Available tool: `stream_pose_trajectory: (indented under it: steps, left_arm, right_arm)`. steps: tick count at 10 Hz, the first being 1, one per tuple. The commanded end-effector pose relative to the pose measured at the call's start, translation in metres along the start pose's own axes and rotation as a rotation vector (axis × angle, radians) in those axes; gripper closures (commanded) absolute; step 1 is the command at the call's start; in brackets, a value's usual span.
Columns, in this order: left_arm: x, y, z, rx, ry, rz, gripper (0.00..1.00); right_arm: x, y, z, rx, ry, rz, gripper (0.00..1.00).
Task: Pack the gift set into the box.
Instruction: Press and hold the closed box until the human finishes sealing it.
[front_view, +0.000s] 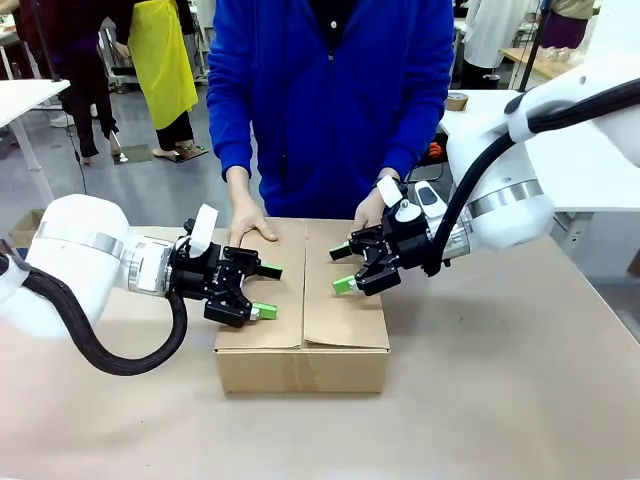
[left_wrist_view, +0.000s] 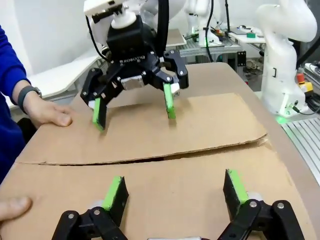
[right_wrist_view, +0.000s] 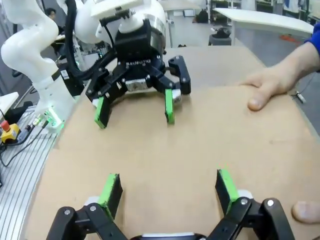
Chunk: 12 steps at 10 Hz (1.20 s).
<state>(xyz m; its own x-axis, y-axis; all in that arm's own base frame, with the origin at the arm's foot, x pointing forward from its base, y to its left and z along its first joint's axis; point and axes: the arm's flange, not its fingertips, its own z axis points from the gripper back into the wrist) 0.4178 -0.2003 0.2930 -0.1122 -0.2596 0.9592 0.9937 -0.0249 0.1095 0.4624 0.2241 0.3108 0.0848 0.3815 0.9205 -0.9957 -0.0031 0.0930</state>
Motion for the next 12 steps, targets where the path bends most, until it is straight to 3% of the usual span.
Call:
stream_pose_trajectory:
  steps: [1,5,6,12]
  left_arm:
    - [0.0,0.007,0.001,0.017,0.04,-0.001,0.0]
    - [-0.011,0.017,0.017,0.088,0.067,0.048,0.0]
    - [-0.002,0.011,0.012,0.043,0.031,0.009,0.0]
    - [-0.002,0.011,0.012,0.043,0.031,0.009,0.0]
  right_arm:
    - [-0.012,-0.011,-0.008,-0.037,0.052,0.013,0.0]
    - [-0.009,-0.005,-0.002,-0.01,0.017,-0.01,0.0]
    - [-0.009,-0.005,-0.002,-0.01,0.017,-0.01,0.0]
    - [-0.009,-0.005,-0.002,-0.01,0.017,-0.01,0.0]
